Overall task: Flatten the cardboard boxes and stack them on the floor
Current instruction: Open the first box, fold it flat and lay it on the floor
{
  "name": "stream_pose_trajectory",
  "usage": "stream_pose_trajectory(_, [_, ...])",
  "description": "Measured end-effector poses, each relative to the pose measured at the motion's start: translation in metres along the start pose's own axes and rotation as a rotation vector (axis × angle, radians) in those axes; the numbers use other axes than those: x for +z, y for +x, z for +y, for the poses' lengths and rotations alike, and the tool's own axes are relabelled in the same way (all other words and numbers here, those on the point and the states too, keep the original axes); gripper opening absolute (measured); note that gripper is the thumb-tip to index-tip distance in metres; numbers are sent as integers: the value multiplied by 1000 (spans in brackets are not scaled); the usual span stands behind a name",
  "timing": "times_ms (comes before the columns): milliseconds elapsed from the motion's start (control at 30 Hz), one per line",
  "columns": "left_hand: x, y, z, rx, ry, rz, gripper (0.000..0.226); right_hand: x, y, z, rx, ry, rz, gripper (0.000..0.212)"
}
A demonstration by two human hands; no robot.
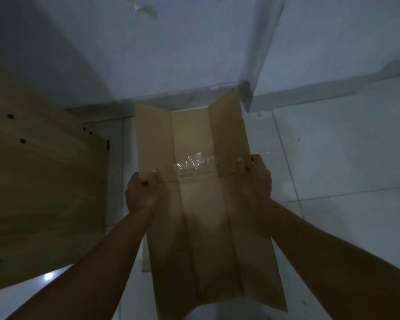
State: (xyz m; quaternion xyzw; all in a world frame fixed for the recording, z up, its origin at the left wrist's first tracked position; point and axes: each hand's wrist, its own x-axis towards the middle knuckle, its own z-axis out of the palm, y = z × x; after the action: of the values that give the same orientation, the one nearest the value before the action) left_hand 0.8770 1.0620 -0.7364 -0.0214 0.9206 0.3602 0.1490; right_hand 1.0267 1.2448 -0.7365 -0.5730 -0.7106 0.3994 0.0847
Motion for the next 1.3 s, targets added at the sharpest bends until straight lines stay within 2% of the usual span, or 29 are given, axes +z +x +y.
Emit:
stream_pose_trajectory(167, [38, 61, -36, 38, -25, 55, 27, 54, 57, 25, -39, 22, 9, 39])
stream_pose_trajectory(367, [72, 118, -56, 121, 12, 142, 36, 101, 96, 30, -90, 70, 83, 34])
stream_pose_trajectory(433, [78, 129, -64, 172, 83, 161, 44, 114, 99, 34, -184, -27, 94, 43])
stream_pose_trajectory(500, [84, 136, -72, 327, 238, 187, 56, 127, 102, 44, -325, -236, 120, 56])
stream_pose_trajectory(533, [88, 138, -76, 440, 356, 184, 60, 134, 104, 51, -411, -356, 130, 61])
stream_pose_trajectory(600, [102, 139, -85, 605, 572, 79, 62, 148, 110, 67, -522, -526, 107, 64])
stream_pose_trajectory(667, [117, 138, -96, 575, 642, -43, 64, 156, 112, 81, -505, -551, 64, 63])
stream_pose_trajectory(833, [126, 138, -105, 556, 670, -26, 67, 163, 110, 87, -485, -552, 52, 65])
stream_pose_trajectory(900, [116, 133, -97, 539, 693, -71, 66, 156, 103, 82, -457, -572, 22, 65])
stream_pose_trajectory(967, [98, 116, -80, 594, 671, -86, 62, 140, 86, 72, -445, -596, 12, 64])
stream_pose_trajectory(1167, [2, 39, 10, 765, 445, -7, 49, 36, -10, -3, -571, -572, -10, 62])
stream_pose_trajectory(1300, [-86, -18, 87, 792, 563, 7, 49, -54, -65, -81, -616, -557, -4, 60])
